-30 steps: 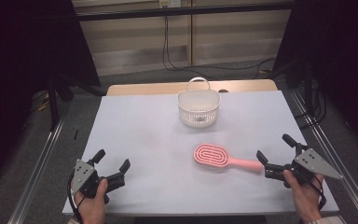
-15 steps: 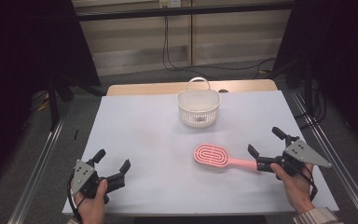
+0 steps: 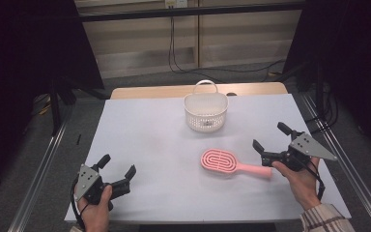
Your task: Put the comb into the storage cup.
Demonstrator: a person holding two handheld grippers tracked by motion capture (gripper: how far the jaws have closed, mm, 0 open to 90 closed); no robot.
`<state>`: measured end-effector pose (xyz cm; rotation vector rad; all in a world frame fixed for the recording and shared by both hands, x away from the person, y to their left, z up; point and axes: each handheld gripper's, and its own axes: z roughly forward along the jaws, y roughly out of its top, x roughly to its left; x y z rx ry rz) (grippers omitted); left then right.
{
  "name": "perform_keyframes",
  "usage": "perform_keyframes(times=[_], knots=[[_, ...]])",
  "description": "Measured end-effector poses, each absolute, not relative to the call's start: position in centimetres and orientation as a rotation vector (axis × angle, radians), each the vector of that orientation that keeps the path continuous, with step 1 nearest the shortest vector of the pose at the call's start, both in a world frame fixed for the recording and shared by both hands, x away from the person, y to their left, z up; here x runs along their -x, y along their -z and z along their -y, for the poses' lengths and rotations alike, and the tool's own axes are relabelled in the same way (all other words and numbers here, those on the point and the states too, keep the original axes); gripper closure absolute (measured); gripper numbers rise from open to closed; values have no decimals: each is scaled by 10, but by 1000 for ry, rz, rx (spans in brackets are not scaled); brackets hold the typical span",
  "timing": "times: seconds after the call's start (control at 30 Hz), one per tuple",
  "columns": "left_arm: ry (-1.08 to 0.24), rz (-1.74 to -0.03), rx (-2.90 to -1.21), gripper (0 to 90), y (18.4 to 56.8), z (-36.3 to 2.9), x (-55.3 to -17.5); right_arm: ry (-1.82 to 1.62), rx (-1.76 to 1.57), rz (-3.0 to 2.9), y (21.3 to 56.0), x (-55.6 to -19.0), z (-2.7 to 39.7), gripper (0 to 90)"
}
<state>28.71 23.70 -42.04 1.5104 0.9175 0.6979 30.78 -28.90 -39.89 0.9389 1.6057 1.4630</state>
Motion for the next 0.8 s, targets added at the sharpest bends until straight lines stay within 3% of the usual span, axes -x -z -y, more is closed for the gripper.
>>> perform_keyframes(times=[0.33,0.47,0.57,0.63,0.73,0.8], knots=[[-703,-916,-1508,28,421,-238,-287,-1464,-928,-1672,396,-326,277,14],[-700,-920,-1497,28,421,-239,-287,-1466,-928,-1663,394,-331,275,58],[-696,-926,-1493,28,420,-239,-287,-1493,-917,-1660,395,-331,274,134],[-697,-920,-1498,28,420,-238,-287,-1523,-913,-1658,396,-330,275,262],[-698,-917,-1500,28,420,-238,-287,-1522,-905,-1678,399,-330,276,379],[-703,-918,-1499,28,420,-238,-287,-1528,-901,-1688,400,-330,277,414]])
